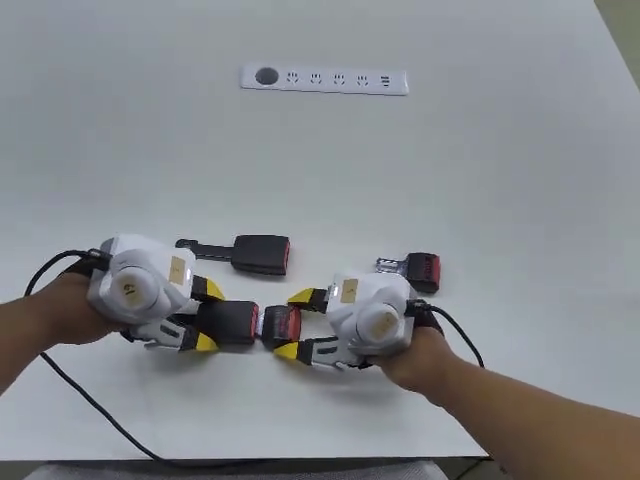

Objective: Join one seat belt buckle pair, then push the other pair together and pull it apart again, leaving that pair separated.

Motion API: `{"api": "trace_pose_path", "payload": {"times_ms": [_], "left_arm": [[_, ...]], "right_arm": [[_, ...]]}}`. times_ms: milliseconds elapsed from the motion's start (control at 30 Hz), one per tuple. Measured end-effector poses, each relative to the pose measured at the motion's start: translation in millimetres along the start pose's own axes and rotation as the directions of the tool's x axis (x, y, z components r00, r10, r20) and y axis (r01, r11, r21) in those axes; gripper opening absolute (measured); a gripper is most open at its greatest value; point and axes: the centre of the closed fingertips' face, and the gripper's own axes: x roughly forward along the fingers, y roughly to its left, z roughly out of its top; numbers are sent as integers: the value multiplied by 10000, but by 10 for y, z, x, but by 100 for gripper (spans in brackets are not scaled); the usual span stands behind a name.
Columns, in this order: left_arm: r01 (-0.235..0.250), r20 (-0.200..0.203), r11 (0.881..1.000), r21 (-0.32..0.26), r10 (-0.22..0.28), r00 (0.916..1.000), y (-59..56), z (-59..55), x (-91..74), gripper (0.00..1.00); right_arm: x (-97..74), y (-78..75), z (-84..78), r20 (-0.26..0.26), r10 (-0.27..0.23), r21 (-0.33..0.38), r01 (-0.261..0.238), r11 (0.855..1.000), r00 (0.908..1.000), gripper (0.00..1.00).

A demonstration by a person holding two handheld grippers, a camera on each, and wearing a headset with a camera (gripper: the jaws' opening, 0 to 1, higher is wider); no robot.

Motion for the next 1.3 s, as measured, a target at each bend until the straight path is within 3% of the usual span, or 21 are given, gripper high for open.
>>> {"api": "trace_pose_path", "payload": {"times_ms": [33,67,100,133,200,233,333,433,567,667,733,767,867,967,1067,1167,1300], "left_arm": [[21,47,9998,-184,-20,10000,-11,21,2,47],[-106,68,9997,-223,108,9999,3,28,-3,60],[-370,181,9985,-414,378,9991,30,54,-32,68],[-487,208,9978,-459,496,9986,40,67,-61,72],[-864,-17,9960,243,864,9963,71,68,-135,73],[-832,-212,9948,579,846,9962,23,60,-161,74],[-793,54,9959,430,791,9969,-59,112,-240,74],[-1395,318,9899,246,1387,9898,48,154,-358,74],[-1698,553,9853,165,1687,9841,149,228,-444,74],[-2154,924,9764,126,2133,9726,306,357,-502,72],[-2097,1341,9770,-383,2130,9678,373,461,-524,73],[-2160,1341,9758,-332,2185,9666,450,489,-551,73],[-2088,1390,9765,-532,2143,9668,570,559,-558,72],[-2107,1410,9774,-199,2113,9672,667,624,-530,72],[-2103,1388,9773,-240,2116,9675,837,646,-502,72],[-2001,1270,9793,-314,2025,9710,910,623,-457,72],[-1555,914,9871,-391,1585,9831,955,505,-327,68]], "right_arm": [[-11,-18,76,406,-142,106,138,9998,9991,58],[-29,-30,116,640,-257,416,230,9989,9976,68],[-50,-45,132,710,-363,622,319,9976,9968,78],[-89,-65,136,644,-451,481,421,9980,9969,82],[-163,-55,120,529,-465,574,434,9974,9975,81],[-203,-45,110,538,-474,630,440,9970,9974,80],[-391,-27,36,612,-625,392,602,9974,9962,80],[-641,-114,-91,516,-1044,593,1013,9931,9932,80],[-907,-277,-207,458,-1575,1137,1515,9819,9865,81],[-1087,-424,-271,481,-1920,1267,1846,9746,9802,81],[-1174,-526,-332,273,-2007,1255,1958,9726,9793,80],[-1230,-600,-357,186,-2103,1141,2069,9717,9775,80],[-1304,-692,-414,8,-1853,849,1846,9791,9827,79],[-1369,-806,-478,-152,-1773,1063,1779,9783,9840,79],[-1432,-938,-570,-358,-1788,1216,1819,9758,9832,79],[-1459,-995,-631,-516,-1651,1210,1703,9779,9849,77],[-1458,-1024,-723,-828,-1289,1232,1385,9827,9882,75]]}}
